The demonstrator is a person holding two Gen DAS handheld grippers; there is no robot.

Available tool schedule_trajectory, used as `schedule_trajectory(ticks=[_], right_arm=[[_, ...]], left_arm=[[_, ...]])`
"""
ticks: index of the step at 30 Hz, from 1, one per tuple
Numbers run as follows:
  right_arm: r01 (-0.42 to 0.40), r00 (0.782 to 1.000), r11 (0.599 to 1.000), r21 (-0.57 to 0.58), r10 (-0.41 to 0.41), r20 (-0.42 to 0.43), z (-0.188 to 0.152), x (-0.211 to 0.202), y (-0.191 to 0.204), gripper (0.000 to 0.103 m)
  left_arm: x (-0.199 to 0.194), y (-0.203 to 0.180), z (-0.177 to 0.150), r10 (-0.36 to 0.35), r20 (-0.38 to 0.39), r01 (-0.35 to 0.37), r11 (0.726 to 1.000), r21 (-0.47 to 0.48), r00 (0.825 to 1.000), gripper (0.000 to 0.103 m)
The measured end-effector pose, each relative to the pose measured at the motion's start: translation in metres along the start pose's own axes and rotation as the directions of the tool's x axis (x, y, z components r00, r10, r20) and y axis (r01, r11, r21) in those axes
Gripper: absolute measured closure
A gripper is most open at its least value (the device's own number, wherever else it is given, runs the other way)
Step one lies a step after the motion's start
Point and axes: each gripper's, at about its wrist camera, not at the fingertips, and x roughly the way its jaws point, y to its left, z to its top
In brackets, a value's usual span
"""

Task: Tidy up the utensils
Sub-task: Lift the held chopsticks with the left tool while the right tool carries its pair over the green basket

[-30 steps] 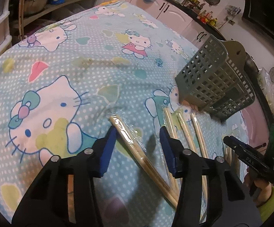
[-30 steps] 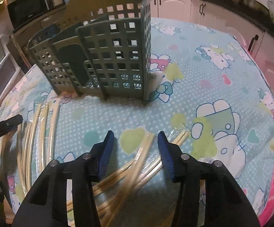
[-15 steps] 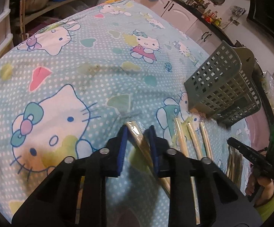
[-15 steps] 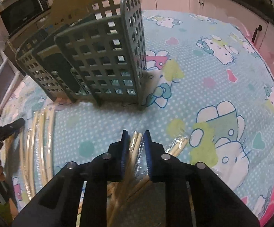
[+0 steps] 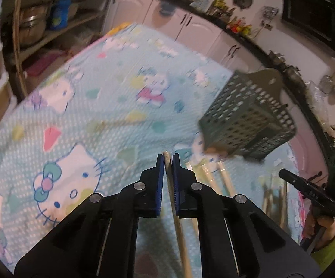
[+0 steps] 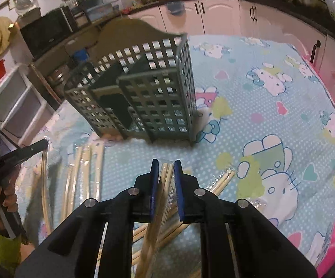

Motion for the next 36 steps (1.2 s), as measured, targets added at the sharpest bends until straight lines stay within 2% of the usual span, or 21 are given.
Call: schedule_trajectory(ticks=[6, 17, 28, 36], right_arm=[[-0.022, 0.996, 1.000, -0.017, 0.024, 0.083, 0.001, -0.029, 0.009, 0.096], [-0.054, 0.973, 0.997, -0.058, 0.065, 0.223, 0.012, -0.085, 0.025, 0.098], [-0.047, 0.908, 0.994, -0.099, 0.084, 0.411, 0.040, -0.129, 0.044, 0.098], [-0.037, 0.865, 0.996, -0.076, 0.070, 0.497, 0.071, -0.146, 0.042, 0.098]], left_arm=[[-0.026, -0.035, 0.012, -0.036, 0.079, 0.030, 0.996, 0.083, 0.996, 0.102], [-0.054, -0.089, 0.033, -0.118, 0.165, 0.085, 0.978, 0.192, 0.979, 0.102], [-0.061, -0.130, 0.060, -0.164, 0.225, 0.098, 0.956, 0.277, 0.961, 0.102], [-0.062, -0.153, 0.085, -0.187, 0.261, 0.103, 0.947, 0.303, 0.947, 0.102]])
